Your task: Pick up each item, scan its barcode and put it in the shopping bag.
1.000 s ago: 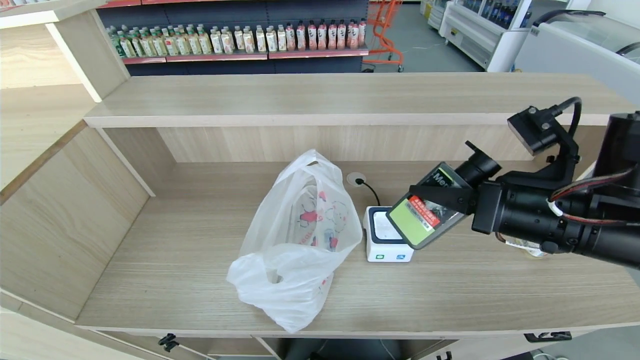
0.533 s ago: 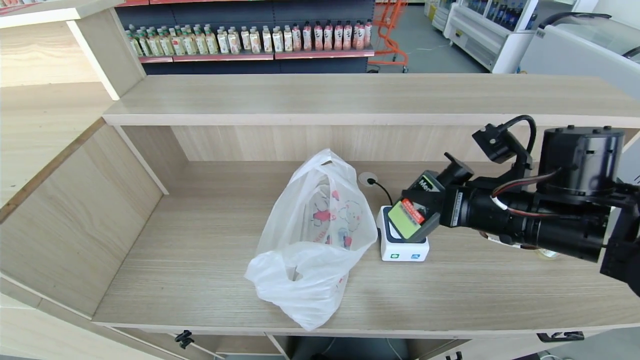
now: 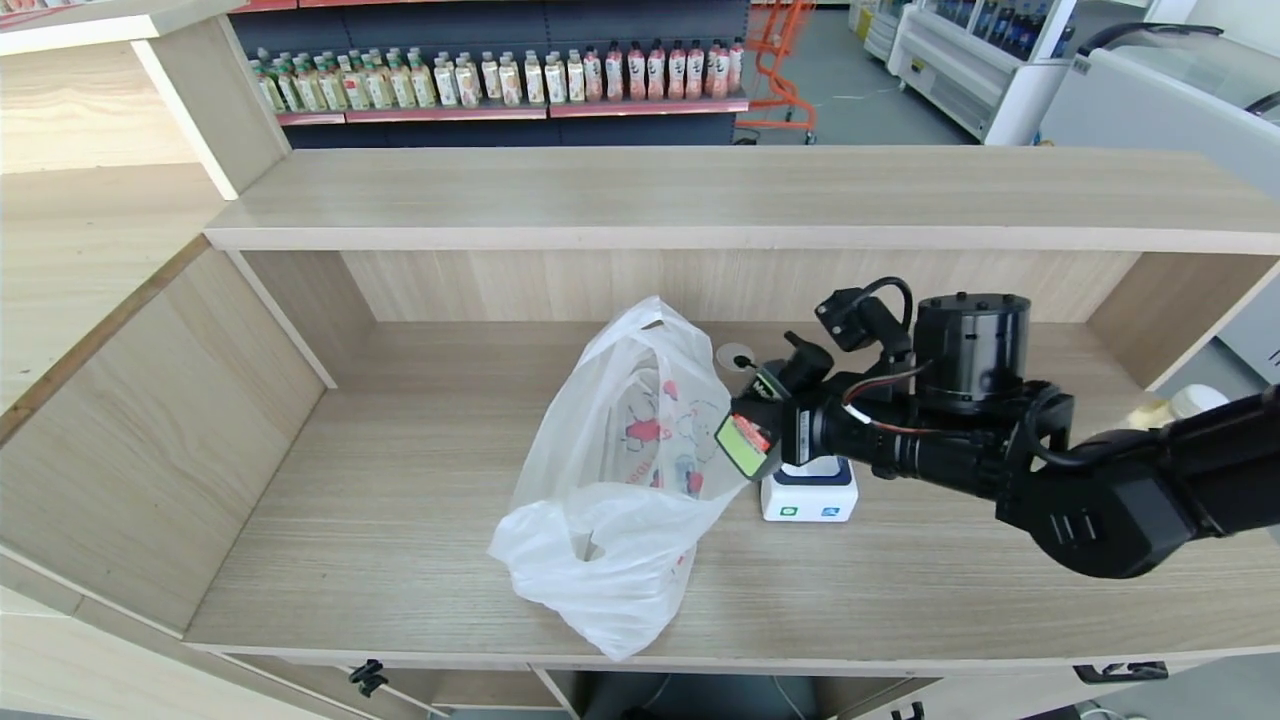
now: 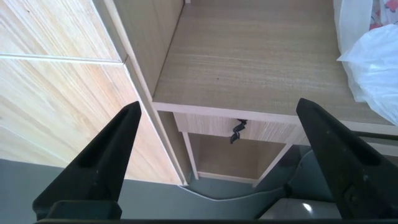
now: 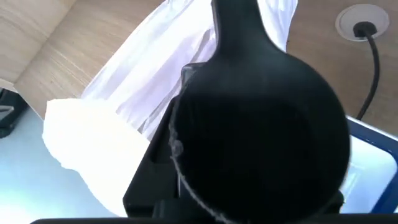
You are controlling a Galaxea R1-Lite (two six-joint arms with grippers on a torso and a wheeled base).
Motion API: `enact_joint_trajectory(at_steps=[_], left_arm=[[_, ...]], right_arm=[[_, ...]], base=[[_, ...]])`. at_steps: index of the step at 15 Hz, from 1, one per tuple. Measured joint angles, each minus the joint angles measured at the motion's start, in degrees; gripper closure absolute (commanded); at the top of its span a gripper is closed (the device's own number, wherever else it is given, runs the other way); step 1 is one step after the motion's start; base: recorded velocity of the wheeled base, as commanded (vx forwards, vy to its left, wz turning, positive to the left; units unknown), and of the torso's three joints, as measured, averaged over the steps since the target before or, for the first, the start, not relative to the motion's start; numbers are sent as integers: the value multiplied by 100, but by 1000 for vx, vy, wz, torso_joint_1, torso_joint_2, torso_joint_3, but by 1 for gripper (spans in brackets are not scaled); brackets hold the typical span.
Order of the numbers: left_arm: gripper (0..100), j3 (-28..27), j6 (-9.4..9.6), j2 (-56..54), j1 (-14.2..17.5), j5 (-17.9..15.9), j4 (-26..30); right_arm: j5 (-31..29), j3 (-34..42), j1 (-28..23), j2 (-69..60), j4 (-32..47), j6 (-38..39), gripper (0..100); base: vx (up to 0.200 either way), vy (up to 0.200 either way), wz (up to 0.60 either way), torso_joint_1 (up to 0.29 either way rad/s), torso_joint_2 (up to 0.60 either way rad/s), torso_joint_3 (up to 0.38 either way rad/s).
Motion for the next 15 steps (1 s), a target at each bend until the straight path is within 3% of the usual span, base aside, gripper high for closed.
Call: enact_joint_trajectory(at_steps=[6,12,13,15], left_arm=[[0,0,2,0,1,0,0],[0,0,2,0,4,2,0],[0,0,2,0,1,0,-1],[0,0,2,0,1,2,-1]], right_arm=[[197,-870,279,1209,-187,-230,100],[205,-1557,393,2055,-407,-1412,100],[205,-1601,393,2153,-444,-1554,0],[208,-1636,391,2271,-553,-1585,0]], base=[[0,0,0,0,0,0],[0,0,0,0,0,0],[0,0,0,0,0,0],[0,0,0,0,0,0]])
